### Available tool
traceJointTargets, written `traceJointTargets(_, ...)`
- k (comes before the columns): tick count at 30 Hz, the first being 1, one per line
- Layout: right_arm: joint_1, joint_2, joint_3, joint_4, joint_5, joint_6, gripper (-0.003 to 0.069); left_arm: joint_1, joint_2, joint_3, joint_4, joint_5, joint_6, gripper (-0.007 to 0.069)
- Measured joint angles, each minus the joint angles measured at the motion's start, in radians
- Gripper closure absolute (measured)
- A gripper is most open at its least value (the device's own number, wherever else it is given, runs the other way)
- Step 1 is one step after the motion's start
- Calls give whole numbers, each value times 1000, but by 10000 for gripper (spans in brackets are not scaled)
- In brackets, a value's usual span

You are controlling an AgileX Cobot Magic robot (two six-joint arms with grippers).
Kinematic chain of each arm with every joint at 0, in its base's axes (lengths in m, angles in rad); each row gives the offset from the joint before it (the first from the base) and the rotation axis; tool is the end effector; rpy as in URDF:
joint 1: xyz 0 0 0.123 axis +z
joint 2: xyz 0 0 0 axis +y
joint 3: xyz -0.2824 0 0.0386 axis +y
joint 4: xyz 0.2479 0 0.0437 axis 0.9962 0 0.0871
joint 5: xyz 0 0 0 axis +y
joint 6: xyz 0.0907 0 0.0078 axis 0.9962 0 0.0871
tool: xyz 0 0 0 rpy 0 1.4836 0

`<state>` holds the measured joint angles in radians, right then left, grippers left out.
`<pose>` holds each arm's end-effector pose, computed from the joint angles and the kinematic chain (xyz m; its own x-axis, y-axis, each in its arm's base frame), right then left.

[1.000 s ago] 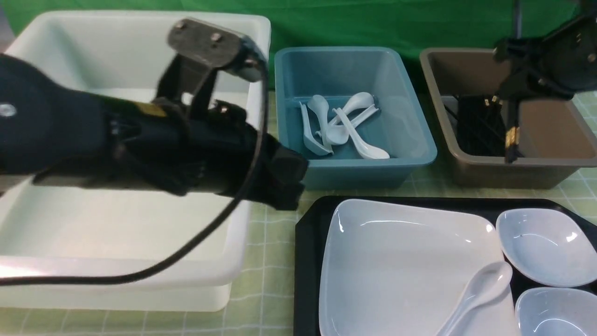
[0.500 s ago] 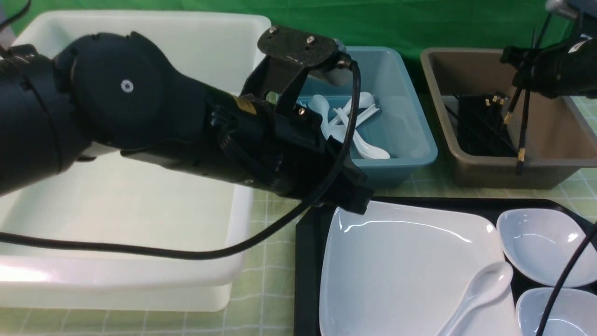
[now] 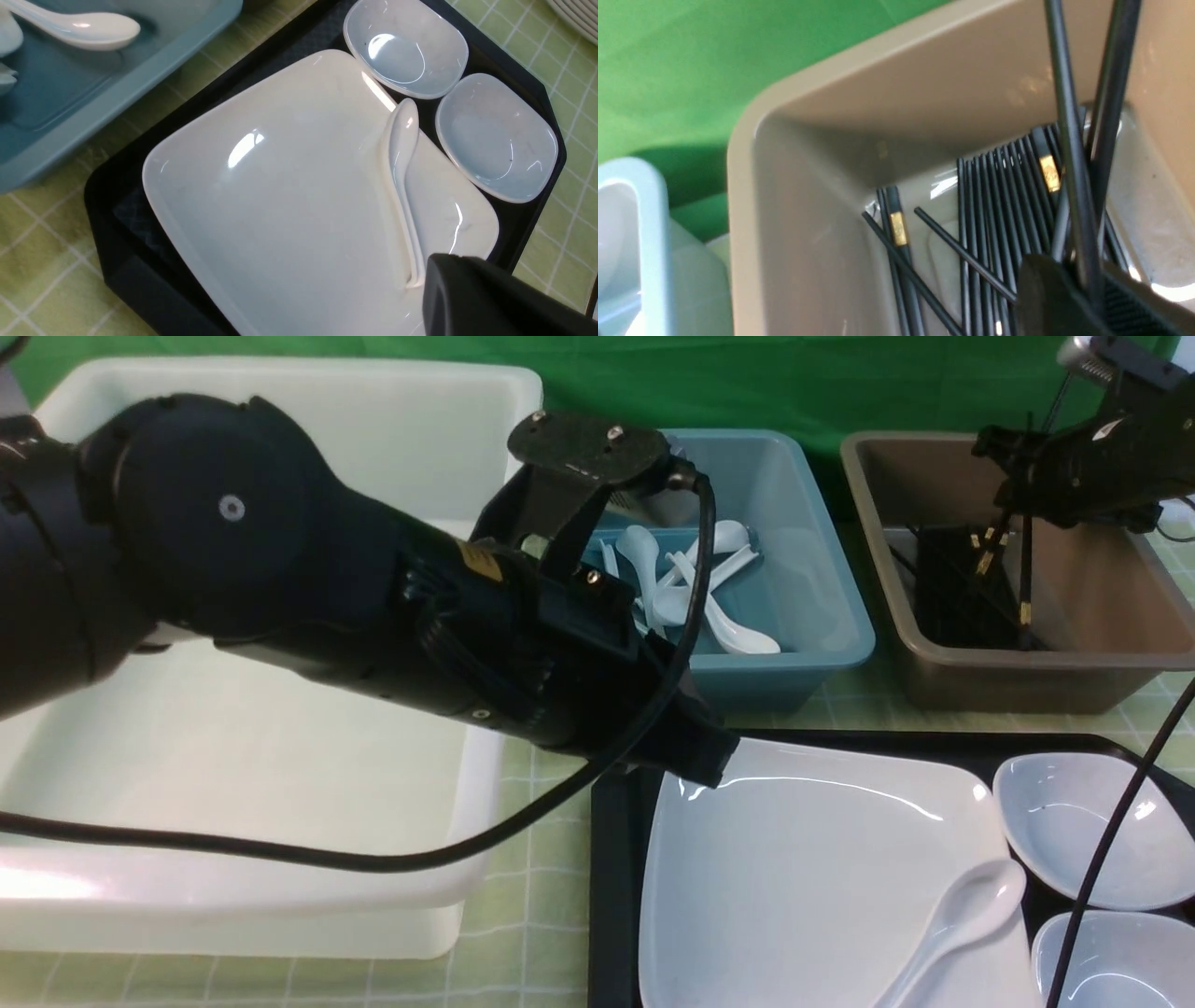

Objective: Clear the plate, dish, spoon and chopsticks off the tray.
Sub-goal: Use the right arm to put the chopsticks into the small storage box on the right, then use the right arm to grab a soup spoon from the plate

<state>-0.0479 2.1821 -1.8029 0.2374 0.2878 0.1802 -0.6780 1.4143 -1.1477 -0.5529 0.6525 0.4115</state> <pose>0.5162 -0.0186 0.2316 -0.4997 0.4205 -0.7573 0.2071 0.9069 0.3669 0.2212 -0.2155 0.3255 -0.5681 0.4036 -0.7172 0.7507 0.6112 -0.2508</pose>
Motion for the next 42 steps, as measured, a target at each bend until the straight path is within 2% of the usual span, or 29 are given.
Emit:
traceJointTargets(9,-1,6,0,0,-62,-15,563,0,0,0,5,15,-20,622)
traceJointTargets(13,-1,9,0,0,-54,-15,463,0,0,0,7,26,-29,622)
traceJointTargets(14,-1,9,0,0,-40,-15,384,0,0,0,8,29,-30,622)
traceJointTargets(15,-1,9,0,0,-35,-15,363,0,0,0,8,29,-31,622)
traceJointTargets(16,-1,9,-4,-1,6,-16,271,0,0,0,8,34,-42,622)
traceJointTargets(18,-1,9,-15,-1,59,-16,222,0,0,0,8,34,-44,622)
traceJointTargets(21,-1,2,-61,-1,237,-50,172,0,0,0,15,40,-44,622)
traceJointTargets(22,-1,-1,-66,-1,251,-54,172,0,0,0,15,40,-44,622)
traceJointTargets(23,-1,-25,-110,-1,380,-100,182,0,0,0,20,44,-44,622)
traceJointTargets(24,-1,-28,-116,-1,396,-100,182,0,0,0,20,44,-44,622)
traceJointTargets(25,0,-79,-166,-2,525,-153,235,0,0,0,25,52,-44,622)
traceJointTargets(28,0,-190,-248,-2,735,-197,389,0,0,0,47,81,-44,622)
traceJointTargets(30,0,-309,-274,0,838,-199,508,0,0,0,61,98,-45,622)
traceJointTargets(32,0,-416,-255,11,877,-191,593,0,-7,0,71,104,-45,622)
traceJointTargets(34,6,-523,-198,31,878,-180,620,0,-17,0,88,107,-47,622)
traceJointTargets(37,58,-683,-43,35,878,-170,618,0,-49,0,144,108,-86,622)
traceJointTargets(41,196,-848,235,38,876,-127,543,0,-108,3,247,107,-155,622)
traceJointTargets(42,244,-872,326,29,873,-111,504,0,-127,11,271,103,-170,622)
